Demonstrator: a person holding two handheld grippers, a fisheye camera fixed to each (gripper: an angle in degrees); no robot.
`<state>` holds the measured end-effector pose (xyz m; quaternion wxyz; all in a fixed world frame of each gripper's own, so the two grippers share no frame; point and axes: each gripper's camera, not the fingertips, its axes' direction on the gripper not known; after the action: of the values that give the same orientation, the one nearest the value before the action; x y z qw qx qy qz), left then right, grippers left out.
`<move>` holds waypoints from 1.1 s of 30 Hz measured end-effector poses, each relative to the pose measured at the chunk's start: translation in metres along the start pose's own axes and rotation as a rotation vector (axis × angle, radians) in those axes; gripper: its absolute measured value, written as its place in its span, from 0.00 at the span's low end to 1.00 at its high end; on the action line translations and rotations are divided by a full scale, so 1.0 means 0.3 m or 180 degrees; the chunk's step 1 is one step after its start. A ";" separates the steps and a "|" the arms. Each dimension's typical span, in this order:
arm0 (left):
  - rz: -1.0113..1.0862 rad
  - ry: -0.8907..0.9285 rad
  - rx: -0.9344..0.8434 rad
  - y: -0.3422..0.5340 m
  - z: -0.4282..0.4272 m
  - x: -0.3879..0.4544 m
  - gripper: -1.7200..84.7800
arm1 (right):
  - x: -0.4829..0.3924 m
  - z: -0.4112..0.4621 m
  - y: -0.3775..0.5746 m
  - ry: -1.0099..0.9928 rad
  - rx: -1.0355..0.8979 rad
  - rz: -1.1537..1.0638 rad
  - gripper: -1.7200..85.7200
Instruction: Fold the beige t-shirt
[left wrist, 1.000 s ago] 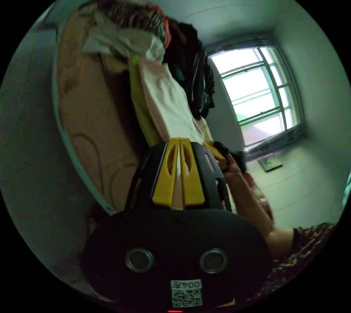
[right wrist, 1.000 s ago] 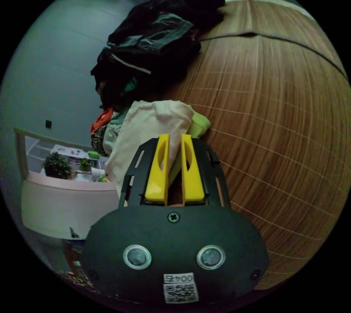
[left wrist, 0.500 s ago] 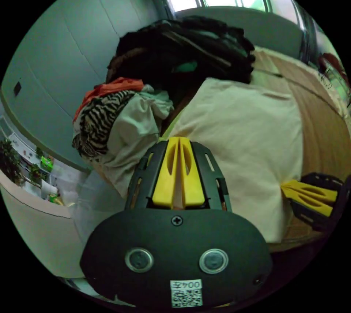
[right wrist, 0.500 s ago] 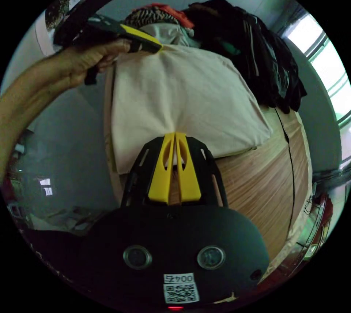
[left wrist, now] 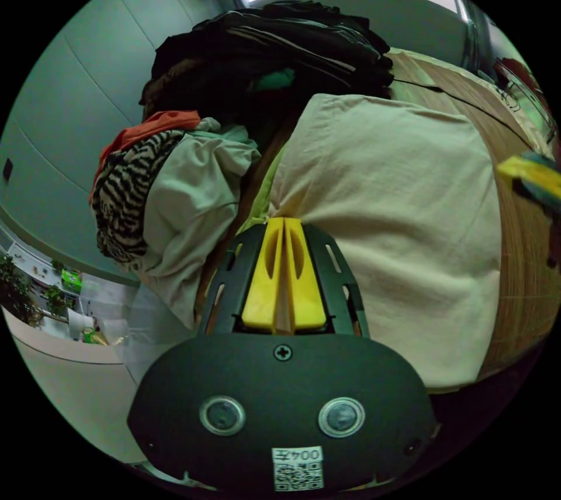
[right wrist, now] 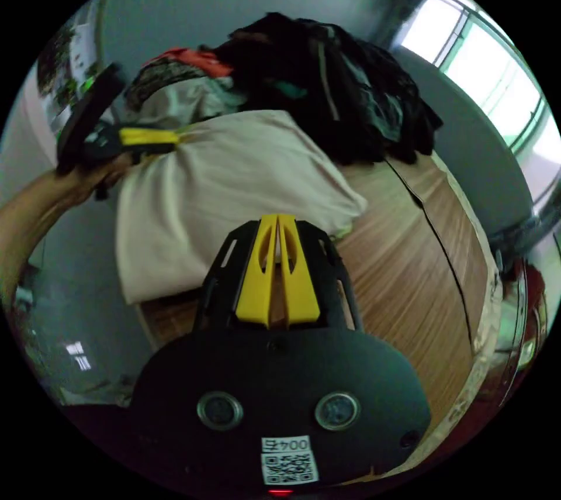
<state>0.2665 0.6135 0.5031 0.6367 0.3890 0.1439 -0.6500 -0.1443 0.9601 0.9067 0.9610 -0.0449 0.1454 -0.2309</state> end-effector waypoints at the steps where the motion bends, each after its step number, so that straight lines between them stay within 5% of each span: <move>1: 0.0005 -0.0008 0.0009 0.002 -0.004 0.010 0.02 | 0.021 0.012 -0.008 0.0056 -0.0031 0.0050 0.01; 6: 0.0040 -0.0027 0.0019 0.012 -0.025 0.042 0.02 | 0.054 0.207 -0.018 -0.0227 -0.0867 -0.0128 0.01; 14: -0.0100 0.0254 -0.0098 0.008 -0.113 0.008 0.03 | 0.021 -0.023 0.179 -0.0315 -0.0280 0.0154 0.01; 18: -0.0001 0.0367 0.0420 0.115 -0.329 0.044 0.03 | -0.011 -0.196 0.454 -0.0385 -0.0115 0.0184 0.01; 28: 0.0675 0.0203 0.0207 0.371 -0.412 0.362 0.03 | 0.062 -0.422 1.036 -0.0402 -0.0621 0.0784 0.01; 33: 0.0327 0.0455 0.0003 0.356 -0.476 0.291 0.03 | 0.076 -0.596 1.258 -0.0284 -0.0626 0.0913 0.01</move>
<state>0.4229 0.6327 0.3821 0.6572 0.4415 0.1685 -0.5872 -0.0160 1.2819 0.6723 0.9806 -0.1277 0.1293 -0.0738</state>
